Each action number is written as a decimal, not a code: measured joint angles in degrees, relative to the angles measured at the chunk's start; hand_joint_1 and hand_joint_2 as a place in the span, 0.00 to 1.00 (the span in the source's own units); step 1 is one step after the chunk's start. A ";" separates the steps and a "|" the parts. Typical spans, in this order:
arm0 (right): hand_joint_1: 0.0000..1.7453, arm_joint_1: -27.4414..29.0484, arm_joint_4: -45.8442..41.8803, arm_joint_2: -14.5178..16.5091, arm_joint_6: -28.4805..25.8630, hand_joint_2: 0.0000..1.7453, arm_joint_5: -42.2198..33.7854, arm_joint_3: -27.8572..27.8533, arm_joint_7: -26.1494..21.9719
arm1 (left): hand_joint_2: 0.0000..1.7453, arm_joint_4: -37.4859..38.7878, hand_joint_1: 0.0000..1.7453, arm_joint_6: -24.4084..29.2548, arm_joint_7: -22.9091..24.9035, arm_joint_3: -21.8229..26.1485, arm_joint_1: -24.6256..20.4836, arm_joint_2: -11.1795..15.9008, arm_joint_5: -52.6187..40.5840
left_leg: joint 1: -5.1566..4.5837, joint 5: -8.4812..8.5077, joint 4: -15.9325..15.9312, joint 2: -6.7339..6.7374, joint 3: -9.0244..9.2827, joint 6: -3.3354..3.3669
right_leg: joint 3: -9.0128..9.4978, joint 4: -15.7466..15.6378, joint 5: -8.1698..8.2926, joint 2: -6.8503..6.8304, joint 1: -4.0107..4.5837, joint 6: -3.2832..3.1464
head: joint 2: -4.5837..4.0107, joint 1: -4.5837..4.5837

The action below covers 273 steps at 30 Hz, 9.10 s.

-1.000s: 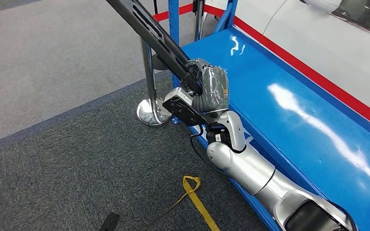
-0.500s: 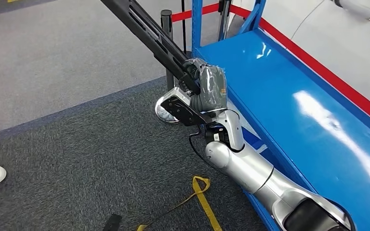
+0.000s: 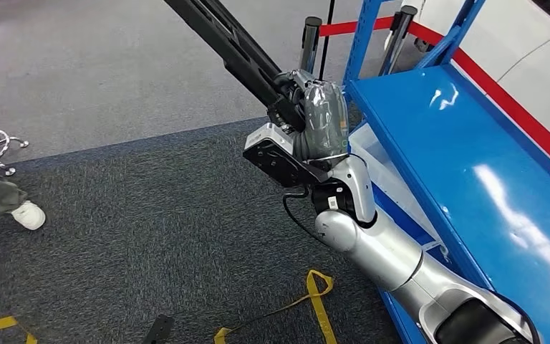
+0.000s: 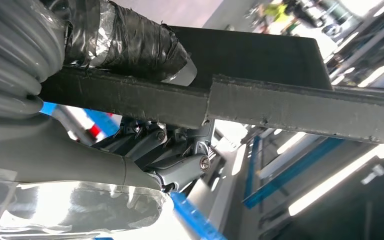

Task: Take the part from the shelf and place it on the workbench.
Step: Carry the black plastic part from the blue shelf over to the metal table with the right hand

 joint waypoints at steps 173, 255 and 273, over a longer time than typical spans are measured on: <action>1.00 2.93 -5.68 -3.14 2.41 1.00 -2.80 -2.86 -1.26 | 1.00 -0.11 0.00 -1.32 -0.30 -0.39 -1.41 0.78 -0.22 | -0.25 -0.10 1.31 6.30 -1.76 -1.87 | 9.31 -16.00 4.59 -4.76 0.36 -0.50 | 0.00 -1.33; 1.00 3.00 -6.01 -3.74 4.79 1.00 -3.17 -2.86 1.22 | 1.00 -0.13 0.00 -5.57 -0.64 -0.48 -1.19 0.92 -0.01 | -0.19 -3.41 5.38 1.91 -3.02 -1.49 | 7.27 -16.21 6.65 0.06 0.54 -1.66 | 0.00 -0.88; 1.00 2.07 -2.85 -2.83 2.47 1.00 -3.33 -2.85 6.52 | 1.00 -0.13 0.00 -6.28 -0.33 -0.50 -1.02 1.17 0.07 | -0.05 -1.98 0.53 2.52 0.41 0.98 | -0.14 -1.56 0.06 -0.12 0.52 0.39 | 0.00 -0.42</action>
